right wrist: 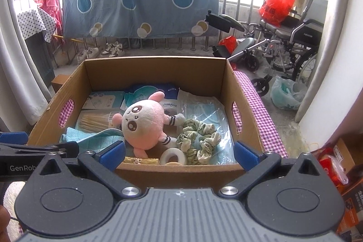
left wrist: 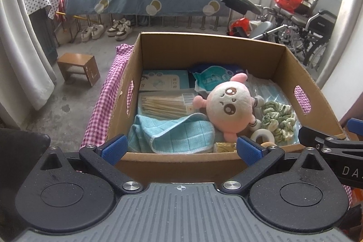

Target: Organize soft objects

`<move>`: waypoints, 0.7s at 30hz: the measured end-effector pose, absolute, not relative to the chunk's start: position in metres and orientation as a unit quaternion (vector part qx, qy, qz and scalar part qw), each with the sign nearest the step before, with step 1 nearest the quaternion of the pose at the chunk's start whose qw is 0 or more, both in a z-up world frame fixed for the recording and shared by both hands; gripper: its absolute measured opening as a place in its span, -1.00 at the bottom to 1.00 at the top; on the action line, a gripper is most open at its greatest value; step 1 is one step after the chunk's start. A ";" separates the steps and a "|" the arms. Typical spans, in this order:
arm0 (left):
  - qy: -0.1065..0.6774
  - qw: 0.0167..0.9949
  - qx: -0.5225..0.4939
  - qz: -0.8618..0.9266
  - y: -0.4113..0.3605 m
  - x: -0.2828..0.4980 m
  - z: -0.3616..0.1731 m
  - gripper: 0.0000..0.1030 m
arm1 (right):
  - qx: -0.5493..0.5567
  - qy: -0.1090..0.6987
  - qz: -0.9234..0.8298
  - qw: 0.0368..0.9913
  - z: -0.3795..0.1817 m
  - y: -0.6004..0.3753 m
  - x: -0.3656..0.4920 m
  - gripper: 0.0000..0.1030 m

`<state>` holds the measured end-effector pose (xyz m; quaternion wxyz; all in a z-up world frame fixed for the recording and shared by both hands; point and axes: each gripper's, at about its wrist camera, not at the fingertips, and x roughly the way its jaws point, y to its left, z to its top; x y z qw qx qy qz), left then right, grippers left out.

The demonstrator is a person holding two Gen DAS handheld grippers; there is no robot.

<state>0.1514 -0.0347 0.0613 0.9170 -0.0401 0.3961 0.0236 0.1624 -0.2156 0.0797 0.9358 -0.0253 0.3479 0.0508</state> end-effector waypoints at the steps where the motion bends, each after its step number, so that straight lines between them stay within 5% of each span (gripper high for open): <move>1: 0.397 0.917 -0.040 0.024 -0.035 0.151 0.061 0.99 | -0.026 0.349 0.050 0.935 0.079 -0.215 0.162 1.00; 21: 0.404 0.914 -0.025 0.034 -0.038 0.152 0.059 0.99 | -0.028 0.363 0.043 0.930 0.077 -0.215 0.162 1.00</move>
